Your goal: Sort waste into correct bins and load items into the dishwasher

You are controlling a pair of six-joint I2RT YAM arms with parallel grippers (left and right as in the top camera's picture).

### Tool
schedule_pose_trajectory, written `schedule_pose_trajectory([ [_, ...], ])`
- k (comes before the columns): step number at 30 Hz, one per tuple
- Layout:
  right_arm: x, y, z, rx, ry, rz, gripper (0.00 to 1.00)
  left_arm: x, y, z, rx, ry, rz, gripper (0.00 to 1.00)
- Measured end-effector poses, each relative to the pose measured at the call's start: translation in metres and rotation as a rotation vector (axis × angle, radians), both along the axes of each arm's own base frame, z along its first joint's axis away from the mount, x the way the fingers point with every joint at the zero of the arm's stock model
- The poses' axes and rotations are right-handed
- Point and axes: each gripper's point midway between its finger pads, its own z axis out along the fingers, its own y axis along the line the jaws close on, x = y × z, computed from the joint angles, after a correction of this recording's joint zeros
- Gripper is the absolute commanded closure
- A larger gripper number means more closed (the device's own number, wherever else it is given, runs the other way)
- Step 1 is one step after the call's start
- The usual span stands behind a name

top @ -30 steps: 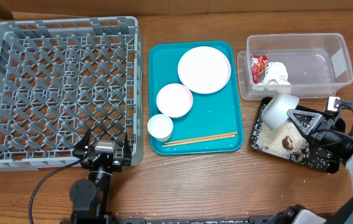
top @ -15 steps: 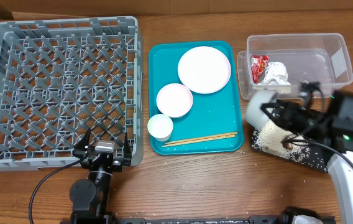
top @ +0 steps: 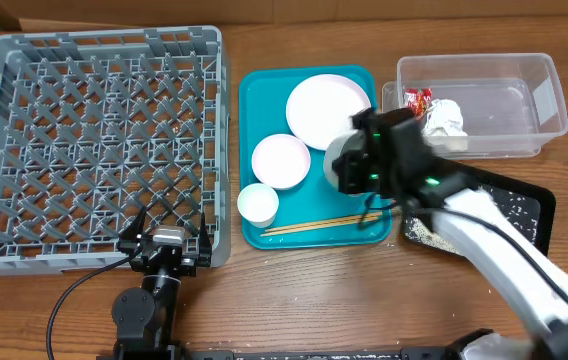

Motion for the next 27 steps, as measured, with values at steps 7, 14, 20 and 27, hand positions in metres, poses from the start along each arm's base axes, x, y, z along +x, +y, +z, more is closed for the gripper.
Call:
schedule_pose_trajectory([
  [7, 0.004, 0.001, -0.061, -0.106, 0.11, 0.001, 0.75, 0.0, 0.0, 0.0, 0.0, 0.0, 0.0, 0.0],
  [14, 0.003, 0.012, -0.053, -0.06, 0.117, 0.037, 0.45, 0.0, 0.0, 0.0, 0.0, 0.0, 0.0, 0.0],
  [20, 0.008, 0.018, -0.006, -0.052, 0.132, 0.077, 0.3, 0.001, 0.001, 0.012, -0.006, -0.05, 0.005, 0.0],
  [27, 0.034, -0.008, 0.075, -0.05, 0.041, 0.05, 0.27, -0.001, -0.016, 0.063, -0.097, -0.054, -0.09, 0.0],
])
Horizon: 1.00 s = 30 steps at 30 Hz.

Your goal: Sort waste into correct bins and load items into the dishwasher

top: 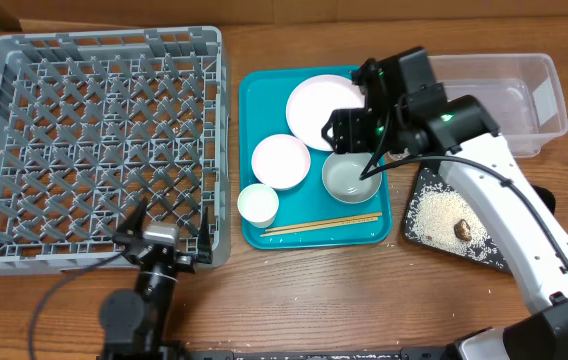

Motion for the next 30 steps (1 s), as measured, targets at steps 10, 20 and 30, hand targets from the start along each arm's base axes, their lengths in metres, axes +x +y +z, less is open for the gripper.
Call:
schedule_pose_trajectory([
  [10, -0.004, 0.0, 0.002, 0.036, 0.031, 0.003, 0.26, 0.091, -0.032, 0.043, -0.106, 0.708, -0.174, 0.0],
  [20, -0.034, 0.088, -0.06, 0.006, 0.193, 0.08, 0.48, 0.158, -0.028, 0.03, -0.17, 0.931, -0.177, 0.0],
  [30, -0.057, 0.115, -0.131, -0.108, 0.347, 0.043, 0.63, 0.169, -0.021, 0.06, -0.167, 0.85, -0.165, 0.0],
])
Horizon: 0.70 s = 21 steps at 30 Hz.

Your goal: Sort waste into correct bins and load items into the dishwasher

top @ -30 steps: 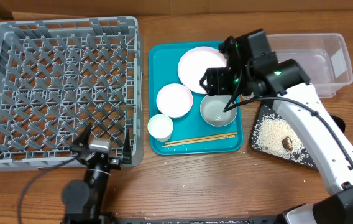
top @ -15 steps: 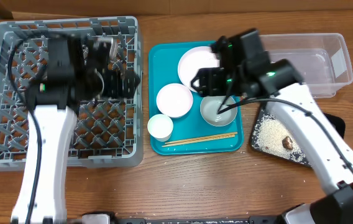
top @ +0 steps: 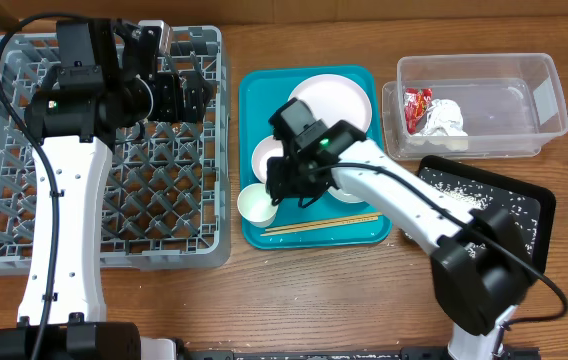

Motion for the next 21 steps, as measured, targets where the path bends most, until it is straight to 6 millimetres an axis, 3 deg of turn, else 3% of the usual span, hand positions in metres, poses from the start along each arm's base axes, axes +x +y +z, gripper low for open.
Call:
schedule_pose_trajectory([
  [2, -0.003, 0.002, -0.011, -0.017, 0.023, 0.001, 0.71, -0.001, 0.0, -0.001, -0.001, 0.007, 0.001, 0.0],
  [5, -0.005, 0.001, -0.021, -0.034, 0.045, -0.003, 0.96, -0.003, 0.0, -0.003, -0.001, 0.017, 0.0, 0.0],
  [13, -0.004, -0.008, -0.019, -0.04, 0.068, -0.031, 0.96, -0.008, -0.009, -0.004, -0.045, 0.041, -0.034, 0.0],
  [16, 0.008, -0.017, 0.009, 0.019, 0.034, -0.065, 0.96, -0.014, -0.019, -0.002, -0.122, 0.058, -0.088, 0.0],
  [21, 0.047, -0.061, 0.102, 0.234, -0.143, -0.116, 0.96, -0.022, -0.036, 0.005, -0.354, 0.081, -0.224, 0.0],
])
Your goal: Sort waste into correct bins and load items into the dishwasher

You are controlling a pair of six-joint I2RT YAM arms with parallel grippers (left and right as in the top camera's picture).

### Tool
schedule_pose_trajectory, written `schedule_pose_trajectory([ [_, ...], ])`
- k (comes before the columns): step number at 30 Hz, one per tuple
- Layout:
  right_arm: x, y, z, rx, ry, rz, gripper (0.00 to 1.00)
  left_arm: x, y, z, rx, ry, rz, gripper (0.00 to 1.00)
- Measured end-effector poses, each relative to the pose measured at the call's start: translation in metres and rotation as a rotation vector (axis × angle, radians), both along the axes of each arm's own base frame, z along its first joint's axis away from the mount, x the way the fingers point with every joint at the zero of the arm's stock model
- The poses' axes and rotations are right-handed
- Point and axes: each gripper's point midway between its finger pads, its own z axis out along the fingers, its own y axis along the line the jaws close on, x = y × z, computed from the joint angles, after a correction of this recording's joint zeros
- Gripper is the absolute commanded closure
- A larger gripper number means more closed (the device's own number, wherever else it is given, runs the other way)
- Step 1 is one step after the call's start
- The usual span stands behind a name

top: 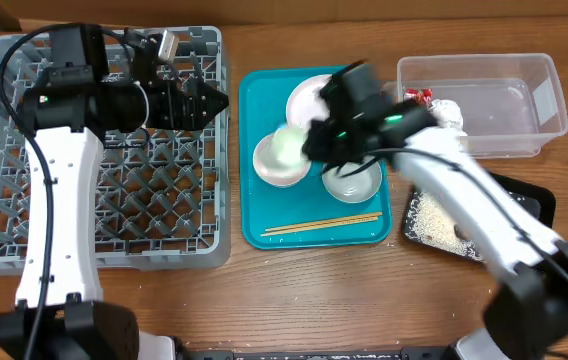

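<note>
On the teal tray (254, 236) lie a white plate (306, 97), a medium white bowl (272, 168), a grey bowl (352, 183) and a pair of chopsticks (322, 225). My right gripper (309, 142) hangs over the medium bowl, shut on a small white cup (288, 146) that is blurred by motion. Over the right side of the grey dish rack (24, 200), my left gripper (214, 103) points toward the tray, open and holding nothing.
A clear plastic bin (509, 110) at the back right holds a red wrapper (419, 97) and crumpled paper (451, 108). A black tray (524, 205) with spilled rice (434, 220) lies at the right, partly under my right arm.
The small white cup has left the tray's front left corner and is now in my right gripper above the medium bowl. My left gripper has moved right, to the rack's right edge.
My right gripper was first over the grey bowl on the tray, with the left arm low at the table's front. Then the bowl sat free on the tray. Later the left arm was over the rack and the right gripper at the small cup, now lifted.
</note>
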Motion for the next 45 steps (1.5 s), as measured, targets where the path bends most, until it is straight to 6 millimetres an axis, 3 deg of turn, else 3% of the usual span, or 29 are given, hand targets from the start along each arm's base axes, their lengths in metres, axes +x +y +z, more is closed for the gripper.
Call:
schedule_pose_trajectory([
  [5, 0.045, -0.028, 0.062, 0.248, -0.231, 0.061, 0.96, 0.004, -0.017, -0.003, -0.264, 0.053, -0.13, 0.0],
  [9, 0.042, -0.019, 0.076, 0.425, -0.316, 0.206, 0.96, 0.009, -0.028, -0.007, -0.471, 0.097, -0.216, 0.0],
  [14, 0.028, 0.005, 0.075, 0.55, -0.307, 0.333, 0.96, 0.014, -0.032, -0.017, -0.637, 0.185, -0.244, 0.0],
  [22, 0.037, 0.043, 0.067, 0.622, -0.316, 0.372, 0.96, 0.005, -0.057, -0.011, -0.674, 0.21, -0.314, 0.0],
  [28, 0.049, 0.046, 0.062, 0.631, -0.303, 0.323, 0.96, -0.004, -0.075, -0.01, -0.678, 0.231, -0.357, 0.01],
  [37, 0.056, 0.046, 0.065, 0.629, -0.324, 0.294, 0.96, -0.009, -0.085, -0.01, -0.677, 0.247, -0.378, 0.16],
  [39, 0.055, 0.046, 0.064, 0.628, -0.315, 0.293, 0.96, -0.009, -0.085, -0.01, -0.676, 0.248, -0.378, 0.15],
  [43, 0.051, 0.046, 0.059, 0.626, -0.277, 0.293, 0.96, -0.009, -0.084, -0.011, -0.67, 0.247, -0.376, 0.02],
  [45, 0.05, 0.046, 0.058, 0.627, -0.27, 0.294, 0.96, -0.008, -0.084, -0.011, -0.671, 0.241, -0.377, 0.01],
])
